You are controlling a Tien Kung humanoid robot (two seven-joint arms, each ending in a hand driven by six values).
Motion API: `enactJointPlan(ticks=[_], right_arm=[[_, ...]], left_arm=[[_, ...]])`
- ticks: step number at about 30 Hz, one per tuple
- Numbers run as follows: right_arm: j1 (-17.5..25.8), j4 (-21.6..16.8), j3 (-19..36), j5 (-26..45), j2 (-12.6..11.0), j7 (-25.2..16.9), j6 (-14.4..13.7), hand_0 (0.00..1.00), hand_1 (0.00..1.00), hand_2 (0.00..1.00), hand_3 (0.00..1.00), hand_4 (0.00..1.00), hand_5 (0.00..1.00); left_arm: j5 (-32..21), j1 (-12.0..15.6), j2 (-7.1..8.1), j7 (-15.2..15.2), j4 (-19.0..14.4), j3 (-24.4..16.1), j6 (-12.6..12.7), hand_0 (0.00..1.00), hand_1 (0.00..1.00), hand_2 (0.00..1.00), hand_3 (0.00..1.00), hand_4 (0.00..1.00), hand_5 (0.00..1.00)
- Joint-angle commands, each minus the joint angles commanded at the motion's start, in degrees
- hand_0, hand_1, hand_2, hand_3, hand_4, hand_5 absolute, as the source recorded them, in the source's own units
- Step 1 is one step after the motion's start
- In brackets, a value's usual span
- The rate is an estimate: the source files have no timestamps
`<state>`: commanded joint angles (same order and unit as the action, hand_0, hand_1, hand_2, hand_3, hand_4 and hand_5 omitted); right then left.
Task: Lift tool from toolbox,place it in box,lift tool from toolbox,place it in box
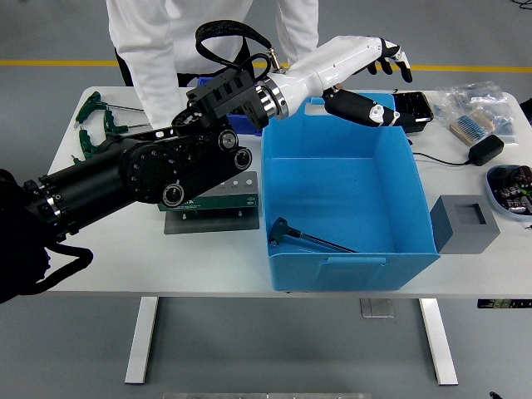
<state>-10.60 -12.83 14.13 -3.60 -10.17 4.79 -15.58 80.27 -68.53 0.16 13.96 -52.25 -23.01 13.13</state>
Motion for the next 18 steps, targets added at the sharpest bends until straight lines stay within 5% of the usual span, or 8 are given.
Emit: enactJointPlan(ticks=[2,6,10,13,15,18], right_arm=[[0.2,0.1,-0.5,1.0,0.2,-0.3,0.0,0.685,0.698,0.747,0.59,0.84,0.763],[1.0,0.3,-2.0,3.8,0.5,-1.1,0.0,0.685,0.698,0.747,0.59,0.84,0.763],[1.5,0.4,-3.4,6.5,0.8,-1.9,-0.1,0.685,0.698,0.747,0.591,0.839,0.764],[1.5,0.5,-3.4,6.3,0.8,-1.8,-0.2,0.685,0.698,0.747,0.591,0.839,0.764],[1.6,0.5,-3.6,6.6,0.8,-2.0,-0.2,0.685,0.697,0.747,0.59,0.84,0.764],[1.9,0.5,-3.9,7.3,0.9,-2.2,-0.2,0.685,0.697,0.747,0.59,0.84,0.764]], left_arm=[[3.2,1.4,1.32,-1.9,-2.7,-1.8,-1.4,0.54,0.596,0.699,0.621,0.97,0.665],[12.5,6.8,6.43,-7.5,-12.0,-7.4,-6.1,0.54,0.596,0.699,0.621,0.97,0.665],[21.9,14.2,10.9,-16.4,-21.6,-14.3,-15.3,0.471,0.542,0.637,0.604,0.982,0.68],[24.7,19.4,13.49,-20.4,-28.7,-18.4,-20.7,0.471,0.542,0.637,0.604,0.982,0.68],[25.9,23.5,15.07,-22.0,-33.5,-21.8,-21.9,0.469,0.539,0.636,0.604,0.986,0.683],[28.9,29.5,16.35,-23.1,-40.5,-27.0,-20.3,0.469,0.539,0.636,0.604,0.986,0.683]])
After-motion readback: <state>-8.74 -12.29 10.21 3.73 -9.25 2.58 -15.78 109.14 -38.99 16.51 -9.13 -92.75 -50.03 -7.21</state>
